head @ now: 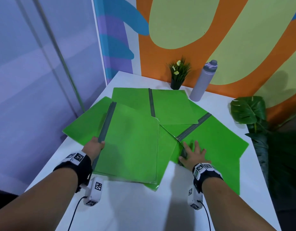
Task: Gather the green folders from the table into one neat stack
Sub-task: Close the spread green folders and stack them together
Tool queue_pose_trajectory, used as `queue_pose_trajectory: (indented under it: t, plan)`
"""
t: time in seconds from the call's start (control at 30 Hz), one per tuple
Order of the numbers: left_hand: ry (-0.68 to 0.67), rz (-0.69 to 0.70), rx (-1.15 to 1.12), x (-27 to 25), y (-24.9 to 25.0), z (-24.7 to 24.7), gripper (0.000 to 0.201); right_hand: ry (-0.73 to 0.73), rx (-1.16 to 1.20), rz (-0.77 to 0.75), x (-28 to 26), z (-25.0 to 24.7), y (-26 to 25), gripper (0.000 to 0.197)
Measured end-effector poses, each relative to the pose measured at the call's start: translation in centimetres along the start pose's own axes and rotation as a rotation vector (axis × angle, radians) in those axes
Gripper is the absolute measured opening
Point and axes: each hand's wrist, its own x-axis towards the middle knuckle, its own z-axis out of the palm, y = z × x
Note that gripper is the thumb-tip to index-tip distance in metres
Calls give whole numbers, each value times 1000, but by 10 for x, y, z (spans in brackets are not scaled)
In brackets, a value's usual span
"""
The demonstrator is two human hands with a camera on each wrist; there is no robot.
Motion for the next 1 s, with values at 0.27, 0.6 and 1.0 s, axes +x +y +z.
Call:
queue_pose_trajectory:
  t: [0.27, 0.6, 1.0]
  plan:
    - [-129, -2, 105, -4, -17, 17, 33, -109, -5, -11, -10, 25, 3, 56]
    - [-243, -13, 36, -90, -63, 16, 24, -137, -19, -11, -101, 62, 37, 58]
    - [-237, 103, -150, -149, -73, -7, 14, -47, 330, -117, -166, 38, 33, 63]
